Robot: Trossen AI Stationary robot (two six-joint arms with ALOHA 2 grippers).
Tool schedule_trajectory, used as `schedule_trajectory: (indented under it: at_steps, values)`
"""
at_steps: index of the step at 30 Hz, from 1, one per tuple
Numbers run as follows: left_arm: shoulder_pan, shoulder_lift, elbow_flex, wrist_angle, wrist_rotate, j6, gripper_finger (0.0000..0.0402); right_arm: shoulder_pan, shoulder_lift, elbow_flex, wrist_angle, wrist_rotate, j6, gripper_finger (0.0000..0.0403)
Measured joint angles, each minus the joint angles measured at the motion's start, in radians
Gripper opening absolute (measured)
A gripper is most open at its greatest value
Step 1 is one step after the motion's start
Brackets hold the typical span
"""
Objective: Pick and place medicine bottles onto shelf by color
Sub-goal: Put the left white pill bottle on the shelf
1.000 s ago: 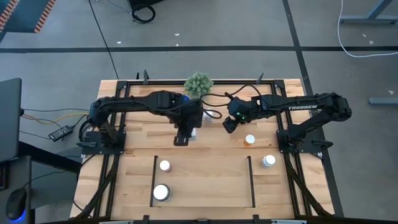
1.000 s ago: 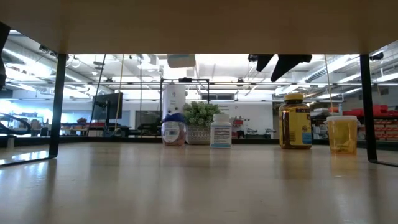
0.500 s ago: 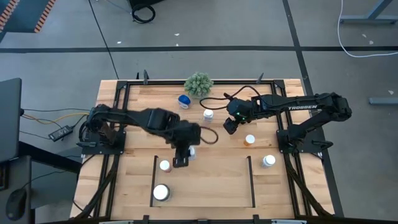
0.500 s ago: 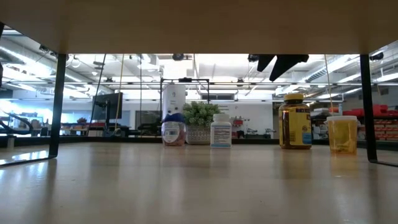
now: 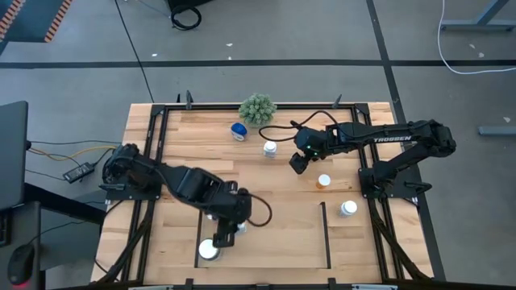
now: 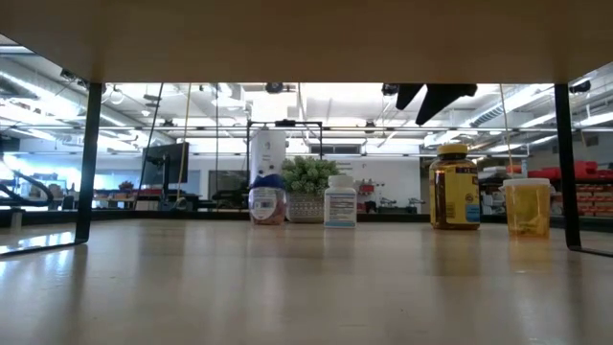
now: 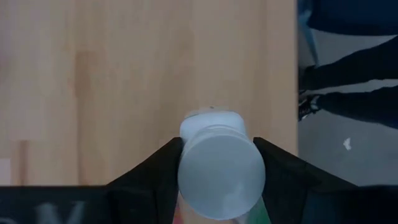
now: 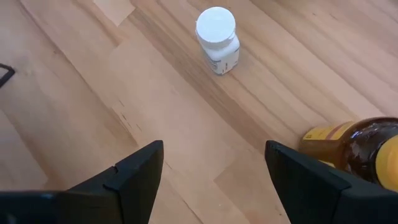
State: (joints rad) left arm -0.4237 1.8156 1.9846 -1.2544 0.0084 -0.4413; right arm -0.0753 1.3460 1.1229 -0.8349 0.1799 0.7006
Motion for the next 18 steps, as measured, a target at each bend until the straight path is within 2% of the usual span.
schedule_trajectory:
  at_steps: [7,12,18]
  values:
    - [-0.041,0.000,0.000,0.089,-0.047,-0.012,0.0192,0.007,0.000,0.000,0.000,0.000,0.063,0.0289]
    - [-0.037,0.034,0.000,0.074,-0.053,0.078,0.0195,0.029,0.000,0.000,0.000,0.000,0.085,0.0289]
    - [-0.040,0.101,0.000,0.089,0.016,0.189,0.0192,0.063,0.000,0.000,-0.001,0.006,0.123,0.0289]
